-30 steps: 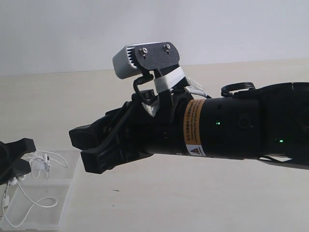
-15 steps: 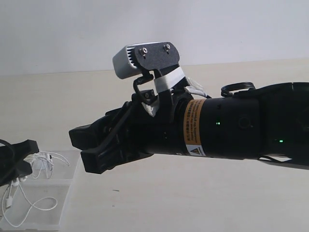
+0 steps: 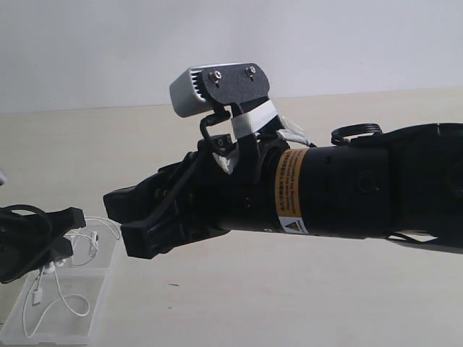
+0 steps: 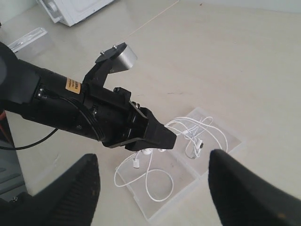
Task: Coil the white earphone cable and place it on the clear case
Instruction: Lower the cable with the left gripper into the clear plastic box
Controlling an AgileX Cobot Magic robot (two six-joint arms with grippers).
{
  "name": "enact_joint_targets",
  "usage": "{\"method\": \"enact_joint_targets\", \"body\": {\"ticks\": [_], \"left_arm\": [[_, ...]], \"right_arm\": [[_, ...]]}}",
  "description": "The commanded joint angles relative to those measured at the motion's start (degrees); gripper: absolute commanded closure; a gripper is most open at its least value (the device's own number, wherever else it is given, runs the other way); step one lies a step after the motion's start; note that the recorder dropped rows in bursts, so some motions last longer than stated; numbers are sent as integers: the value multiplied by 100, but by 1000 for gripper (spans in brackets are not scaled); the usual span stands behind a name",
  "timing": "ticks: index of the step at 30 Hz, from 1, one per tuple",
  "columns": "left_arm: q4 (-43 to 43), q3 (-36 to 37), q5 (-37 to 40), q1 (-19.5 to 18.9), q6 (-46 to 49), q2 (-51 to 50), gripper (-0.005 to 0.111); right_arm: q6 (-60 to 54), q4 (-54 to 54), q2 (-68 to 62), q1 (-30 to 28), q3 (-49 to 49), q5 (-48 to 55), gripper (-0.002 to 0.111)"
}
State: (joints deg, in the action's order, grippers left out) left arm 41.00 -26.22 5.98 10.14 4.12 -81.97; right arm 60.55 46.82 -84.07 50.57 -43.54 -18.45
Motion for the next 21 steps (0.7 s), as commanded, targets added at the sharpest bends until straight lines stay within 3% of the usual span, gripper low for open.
{"method": "enact_joint_targets", "body": {"ticks": [1,21], "left_arm": [[6,-40,-92,22,2,-19,84],[6,356,-284,22,-29,-9,84]], "right_arm": [[5,21,29,10,-23,-41,45],[5,21,29,10,-23,-41,45]]}}
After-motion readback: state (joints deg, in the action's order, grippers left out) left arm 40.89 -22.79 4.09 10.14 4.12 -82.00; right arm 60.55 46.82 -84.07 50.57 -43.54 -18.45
